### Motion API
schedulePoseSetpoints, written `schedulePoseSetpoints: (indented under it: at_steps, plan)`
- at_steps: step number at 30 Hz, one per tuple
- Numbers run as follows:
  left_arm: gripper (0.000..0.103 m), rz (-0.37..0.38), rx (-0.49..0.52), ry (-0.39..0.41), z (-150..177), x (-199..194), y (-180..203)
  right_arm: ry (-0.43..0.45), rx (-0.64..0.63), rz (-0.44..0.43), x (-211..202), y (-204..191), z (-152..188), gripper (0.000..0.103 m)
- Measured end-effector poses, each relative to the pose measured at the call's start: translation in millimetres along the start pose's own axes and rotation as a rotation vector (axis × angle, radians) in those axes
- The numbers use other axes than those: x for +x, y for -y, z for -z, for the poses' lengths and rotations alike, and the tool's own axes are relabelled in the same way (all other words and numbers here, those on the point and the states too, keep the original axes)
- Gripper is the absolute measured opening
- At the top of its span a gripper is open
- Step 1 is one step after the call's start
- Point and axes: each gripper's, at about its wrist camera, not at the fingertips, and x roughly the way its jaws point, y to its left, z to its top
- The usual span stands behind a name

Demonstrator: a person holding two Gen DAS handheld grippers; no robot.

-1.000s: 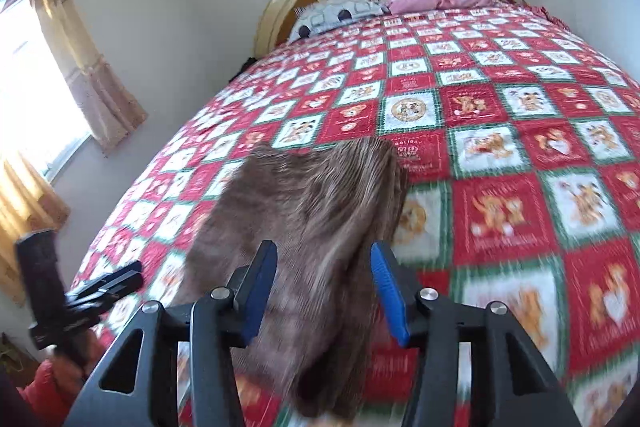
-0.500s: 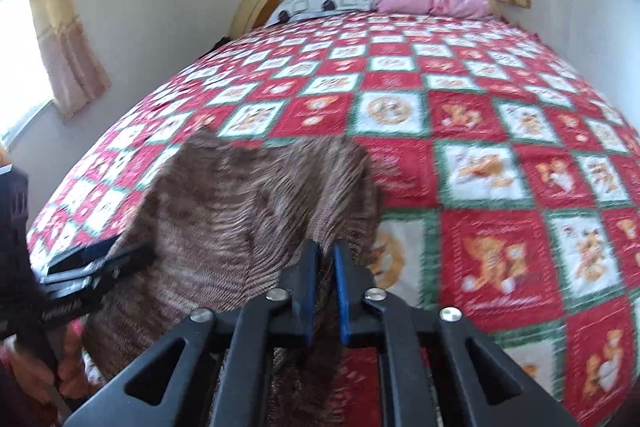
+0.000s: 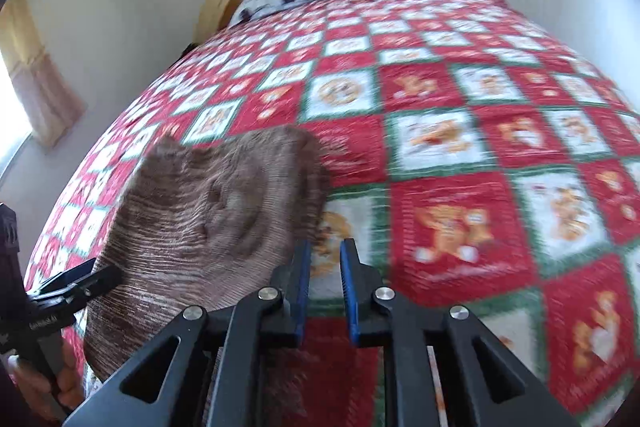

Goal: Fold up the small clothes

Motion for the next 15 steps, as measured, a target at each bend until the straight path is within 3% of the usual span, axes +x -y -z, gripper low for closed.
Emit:
schedulePoseSetpoints:
  at_steps: [2, 4, 5, 7, 9, 12, 15]
  plan:
    - [0.094, 0.029, -0.023, 0.037, -15, -4, 1, 0.04, 0.04, -0.059, -15, 4, -2, 0.018]
    - [0.094, 0.043, -0.034, 0.043, -26, -1, 3, 0.081, 0.076, -0.085, -26, 2, -6, 0.04]
    - [0.093, 0.027, -0.039, 0.054, -33, 4, 5, 0.098, 0.072, -0.081, -28, -2, -7, 0.042]
    - [0.082, -0.024, -0.051, 0.078, -40, 14, 6, 0.134, -0.007, -0.066, -31, -20, -10, 0.042]
    - [0.072, -0.043, -0.078, 0.054, -41, 29, 2, 0.138, -0.105, -0.042, -28, -40, -12, 0.042]
    - [0.069, -0.038, -0.166, -0.015, -28, 55, -14, 0.089, -0.218, -0.059, -10, -64, -7, 0.03]
    - [0.069, -0.037, -0.147, 0.02, -24, 52, -11, -0.006, -0.21, -0.036, 21, -59, 3, 0.027]
